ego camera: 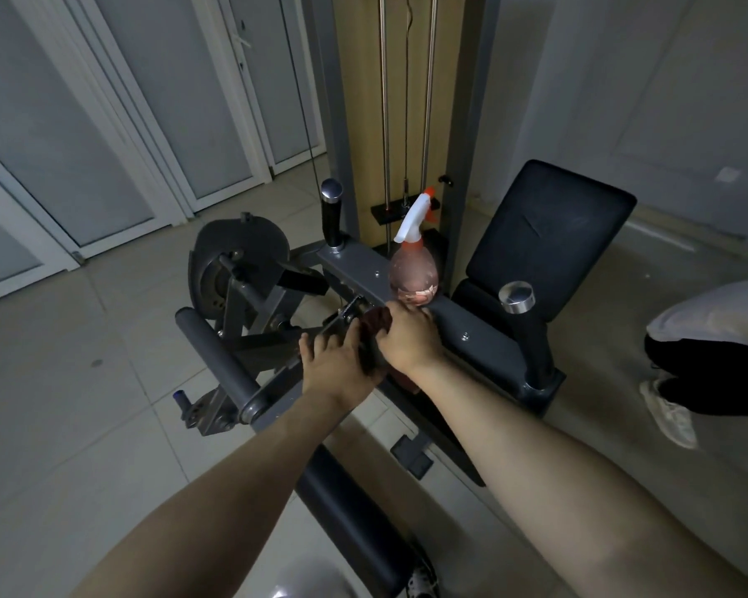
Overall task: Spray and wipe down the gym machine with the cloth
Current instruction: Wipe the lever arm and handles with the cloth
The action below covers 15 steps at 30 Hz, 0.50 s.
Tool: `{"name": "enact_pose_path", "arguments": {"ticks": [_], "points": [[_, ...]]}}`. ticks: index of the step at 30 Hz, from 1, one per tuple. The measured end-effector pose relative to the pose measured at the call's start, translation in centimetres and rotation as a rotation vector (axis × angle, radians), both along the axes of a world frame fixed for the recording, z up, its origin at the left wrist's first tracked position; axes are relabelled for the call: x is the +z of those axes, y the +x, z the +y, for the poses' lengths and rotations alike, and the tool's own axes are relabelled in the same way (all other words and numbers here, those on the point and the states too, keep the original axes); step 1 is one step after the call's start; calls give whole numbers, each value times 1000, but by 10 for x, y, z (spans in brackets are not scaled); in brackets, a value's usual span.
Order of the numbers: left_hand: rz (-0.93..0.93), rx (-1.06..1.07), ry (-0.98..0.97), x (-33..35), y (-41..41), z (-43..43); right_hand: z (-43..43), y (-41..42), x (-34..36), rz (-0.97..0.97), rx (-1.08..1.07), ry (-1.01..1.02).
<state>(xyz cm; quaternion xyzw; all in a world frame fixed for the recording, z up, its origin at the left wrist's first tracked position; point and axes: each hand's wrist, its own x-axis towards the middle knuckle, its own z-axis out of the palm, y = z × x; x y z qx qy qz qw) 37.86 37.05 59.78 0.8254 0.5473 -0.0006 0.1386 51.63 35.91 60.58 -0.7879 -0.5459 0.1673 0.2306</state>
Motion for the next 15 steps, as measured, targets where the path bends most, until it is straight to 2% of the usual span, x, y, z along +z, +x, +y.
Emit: {"name": "enact_pose_path", "arguments": {"ticks": [6, 9, 11, 15], "points": [[-55, 8, 7, -5, -6, 2, -25, 13, 0, -102, -103, -50], [-91, -1, 9, -4, -7, 1, -15, 12, 6, -21, -155, -64], [-96, -8, 17, -2, -7, 0, -7, 0, 6, 35, -134, 1], [-43, -29, 46, -1, -6, 1, -9, -14, -3, -85, -21, 100]]}}
